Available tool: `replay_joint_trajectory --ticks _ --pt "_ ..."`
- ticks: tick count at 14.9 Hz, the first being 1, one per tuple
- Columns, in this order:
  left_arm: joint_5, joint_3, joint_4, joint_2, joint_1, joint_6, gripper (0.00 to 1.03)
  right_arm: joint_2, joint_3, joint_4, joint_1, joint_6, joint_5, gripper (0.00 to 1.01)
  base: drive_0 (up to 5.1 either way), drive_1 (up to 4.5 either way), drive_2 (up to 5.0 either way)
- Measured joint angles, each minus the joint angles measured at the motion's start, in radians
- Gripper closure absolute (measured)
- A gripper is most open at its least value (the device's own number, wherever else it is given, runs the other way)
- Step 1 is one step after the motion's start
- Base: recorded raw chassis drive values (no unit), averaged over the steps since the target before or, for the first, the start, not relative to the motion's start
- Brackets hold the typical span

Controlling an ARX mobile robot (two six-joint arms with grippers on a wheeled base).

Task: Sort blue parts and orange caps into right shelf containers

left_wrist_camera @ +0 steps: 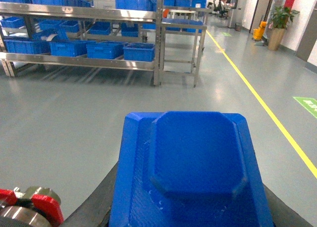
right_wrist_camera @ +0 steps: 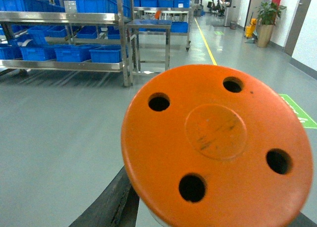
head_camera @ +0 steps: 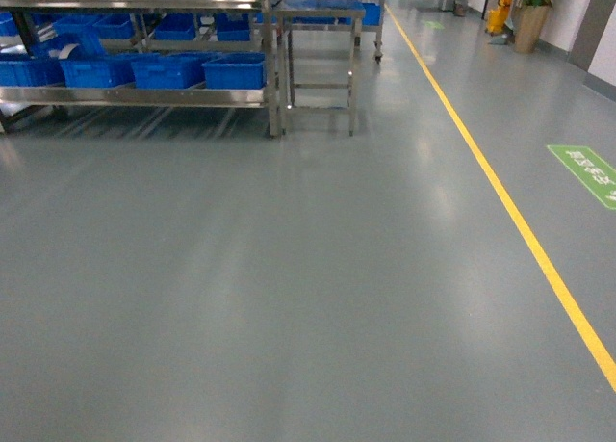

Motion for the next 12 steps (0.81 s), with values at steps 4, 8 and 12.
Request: replay_joint_trajectory --ticks 4,8,12 --pt "-0.001 0.0 0.005 0.0 0.0 0.0 0.61 0.0 0.0 0.001 0.0 0.0 0.0 0.57 -0.5 3.78 -4.8" --pt "-0.001 0.0 0.0 0.0 0.0 0.0 0.61 0.0 0.0 0.0 0.0 0.0 0.0 0.57 -0.1 4.18 -4.4" --pt "0.0 0.0 -0.004 0.0 0.0 0.0 0.61 0.0 0.0 -0.003 0.0 0.0 0.0 0.57 0.1 4.35 -4.2"
